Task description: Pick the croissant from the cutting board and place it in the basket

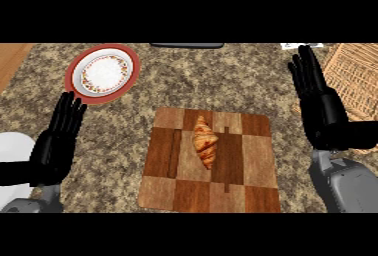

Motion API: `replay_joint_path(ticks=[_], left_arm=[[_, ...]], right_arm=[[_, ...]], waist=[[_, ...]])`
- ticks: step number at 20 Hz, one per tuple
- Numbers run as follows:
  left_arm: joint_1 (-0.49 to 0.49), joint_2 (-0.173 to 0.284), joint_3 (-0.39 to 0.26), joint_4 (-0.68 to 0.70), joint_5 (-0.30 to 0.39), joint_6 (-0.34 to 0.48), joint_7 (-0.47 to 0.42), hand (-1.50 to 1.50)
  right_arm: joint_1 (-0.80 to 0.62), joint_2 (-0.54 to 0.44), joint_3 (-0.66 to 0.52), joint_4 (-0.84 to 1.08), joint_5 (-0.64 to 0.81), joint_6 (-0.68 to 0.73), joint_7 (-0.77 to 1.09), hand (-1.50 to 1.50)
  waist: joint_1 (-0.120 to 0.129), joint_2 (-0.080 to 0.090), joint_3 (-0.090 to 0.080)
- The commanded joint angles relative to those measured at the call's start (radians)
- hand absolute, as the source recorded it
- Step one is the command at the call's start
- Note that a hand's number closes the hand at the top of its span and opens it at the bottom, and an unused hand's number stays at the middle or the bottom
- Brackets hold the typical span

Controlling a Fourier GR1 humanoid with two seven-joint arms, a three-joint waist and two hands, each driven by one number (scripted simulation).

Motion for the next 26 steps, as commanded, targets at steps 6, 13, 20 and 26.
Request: replay_joint_path(ticks=[6, 13, 20, 26], left_arm=[[-0.058, 0.128, 0.036, 0.065, -0.121, 0.088, 0.146, 0.00], [-0.128, 0.106, -0.006, 0.123, -0.134, 0.084, 0.227, 0.00], [-0.158, 0.098, 0.010, 0.151, -0.137, 0.114, 0.274, 0.00], [-0.116, 0.098, -0.002, 0.123, -0.142, 0.106, 0.259, 0.00]], right_arm=[[-0.121, -0.213, 0.159, 0.123, 0.470, -0.065, 0.195, 1.50], [-0.204, 0.109, 0.376, 0.335, 0.876, -0.404, 0.179, -1.50], [-0.346, 0.176, 0.348, 0.409, 1.266, -0.264, 0.646, -1.50], [-0.387, 0.253, 0.417, 0.469, 1.218, 0.241, 0.913, -1.50]], waist=[[-0.025, -0.019, 0.004], [-0.018, -0.019, 0.005], [-0.074, -0.041, 0.002], [-0.049, -0.046, 0.001]])
